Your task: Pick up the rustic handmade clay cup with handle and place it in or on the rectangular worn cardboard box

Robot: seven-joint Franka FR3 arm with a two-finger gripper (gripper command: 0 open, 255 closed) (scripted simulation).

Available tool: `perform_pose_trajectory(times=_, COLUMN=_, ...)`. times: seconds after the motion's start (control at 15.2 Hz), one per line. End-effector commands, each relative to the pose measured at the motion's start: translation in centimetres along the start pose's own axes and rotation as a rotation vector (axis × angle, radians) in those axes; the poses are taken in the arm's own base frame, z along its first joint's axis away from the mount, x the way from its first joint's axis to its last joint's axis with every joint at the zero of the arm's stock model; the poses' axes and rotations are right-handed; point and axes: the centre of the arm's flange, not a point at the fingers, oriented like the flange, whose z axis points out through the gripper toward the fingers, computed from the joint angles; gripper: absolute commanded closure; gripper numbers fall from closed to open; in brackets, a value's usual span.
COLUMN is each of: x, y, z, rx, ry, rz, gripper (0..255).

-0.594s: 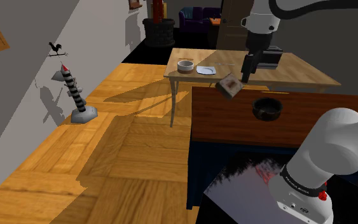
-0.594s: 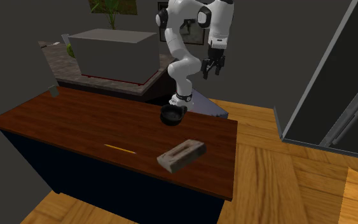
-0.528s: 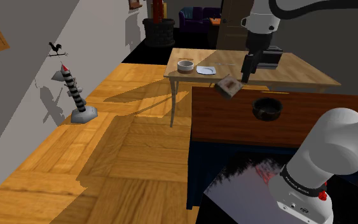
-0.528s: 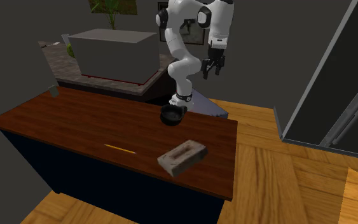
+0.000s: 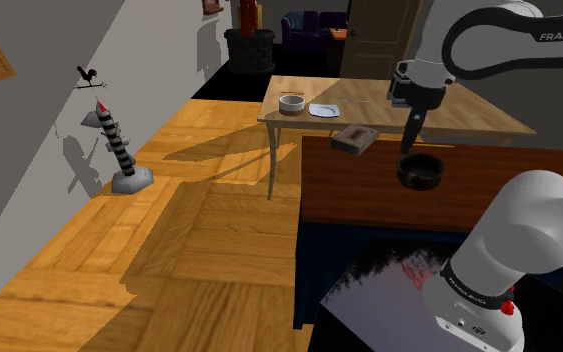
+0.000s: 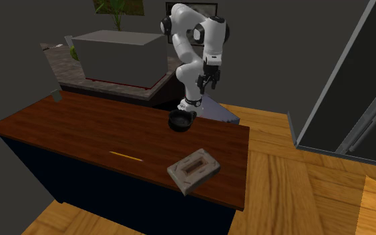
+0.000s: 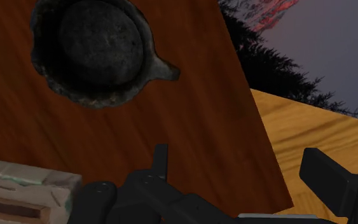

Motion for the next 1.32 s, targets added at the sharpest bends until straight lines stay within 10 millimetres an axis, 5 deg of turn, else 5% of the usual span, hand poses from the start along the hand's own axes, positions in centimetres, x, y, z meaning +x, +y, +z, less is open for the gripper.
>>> perform_pose_trajectory(times=0.0, x=-1.4, y=0.7, z=1.8, rx=-0.006, ry=0.006, rz=-0.034, gripper=0)
perform_pose_trajectory(times=0.73, x=-8.4, y=6.9, z=12.4, rx=-0.033, ry=0.034, rz=-0.198, gripper=0)
perform_pose_trajectory(times=1.25, x=-8.3, y=7.1, z=16.4, rx=-0.033, ry=0.035, rz=-0.198, gripper=0)
